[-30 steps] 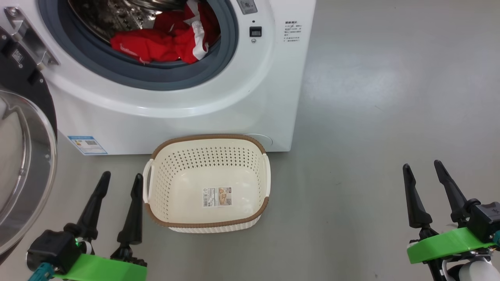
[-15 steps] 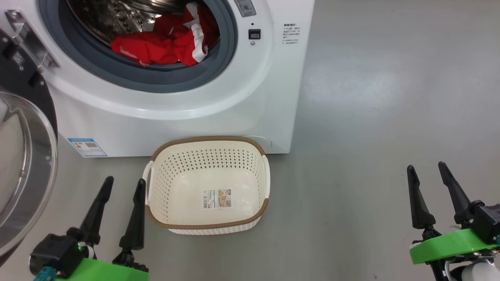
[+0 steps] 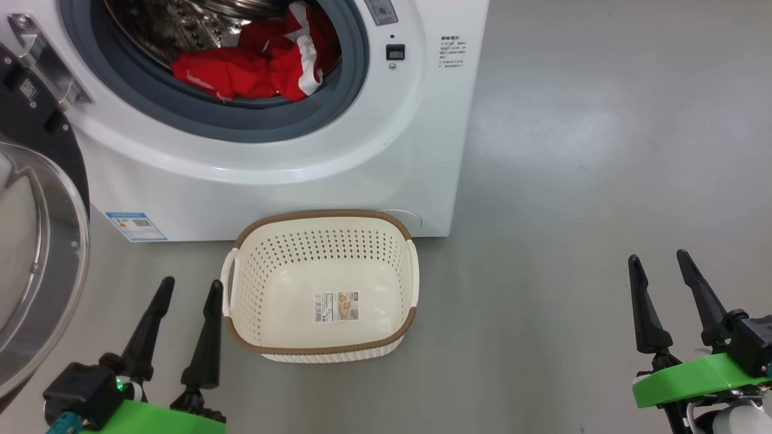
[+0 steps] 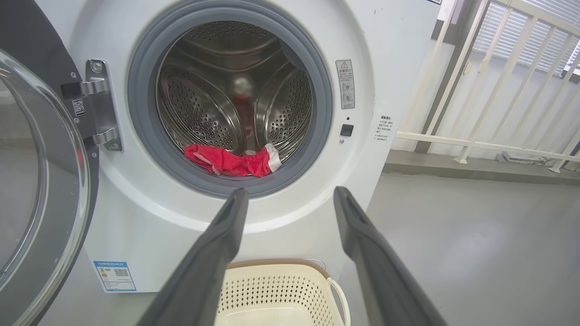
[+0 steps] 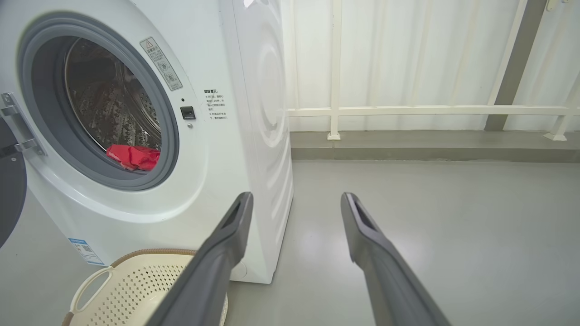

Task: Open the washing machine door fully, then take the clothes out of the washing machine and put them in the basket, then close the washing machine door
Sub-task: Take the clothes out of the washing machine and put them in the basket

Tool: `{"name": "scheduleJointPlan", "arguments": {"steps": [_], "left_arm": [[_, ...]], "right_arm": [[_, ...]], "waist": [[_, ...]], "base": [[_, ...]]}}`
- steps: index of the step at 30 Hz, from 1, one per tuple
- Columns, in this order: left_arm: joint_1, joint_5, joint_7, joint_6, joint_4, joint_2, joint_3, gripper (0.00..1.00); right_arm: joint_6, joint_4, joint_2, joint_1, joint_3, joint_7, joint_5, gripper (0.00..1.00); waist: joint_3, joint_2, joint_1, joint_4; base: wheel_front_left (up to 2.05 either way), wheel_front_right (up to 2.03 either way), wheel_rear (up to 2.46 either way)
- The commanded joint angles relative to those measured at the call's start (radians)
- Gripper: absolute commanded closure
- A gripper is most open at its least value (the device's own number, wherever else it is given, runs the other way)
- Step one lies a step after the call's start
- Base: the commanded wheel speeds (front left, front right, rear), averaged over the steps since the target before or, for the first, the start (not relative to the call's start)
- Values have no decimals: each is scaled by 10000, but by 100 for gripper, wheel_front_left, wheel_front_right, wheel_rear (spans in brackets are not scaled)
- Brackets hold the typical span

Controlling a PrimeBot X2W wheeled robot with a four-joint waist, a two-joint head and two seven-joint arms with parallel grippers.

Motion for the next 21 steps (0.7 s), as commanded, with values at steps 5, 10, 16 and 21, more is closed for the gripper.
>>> {"name": "scheduleJointPlan", "arguments": {"steps": [5, 10, 16, 21], "left_arm": [[-250, -94, -51, -56, -235, 289, 317, 0], [-262, -104, -51, -56, -250, 294, 315, 0], [-303, -138, -51, -56, -211, 273, 290, 0], [-335, -119, -51, -56, -159, 222, 330, 0]], "right_arm": [[63, -266, -59, -17, 310, -65, 5, 0], [63, -258, -70, -40, 328, -65, 11, 0], [63, -227, -72, -57, 341, -65, 4, 0], [63, -221, -69, -74, 334, -65, 2, 0]], "waist": [[16, -1, 0, 9], [29, -1, 0, 6], [41, -1, 0, 17], [78, -1, 0, 44]], "base": [[95, -117, 22], [119, -146, 27], [114, -139, 25], [62, -72, 10]]}}
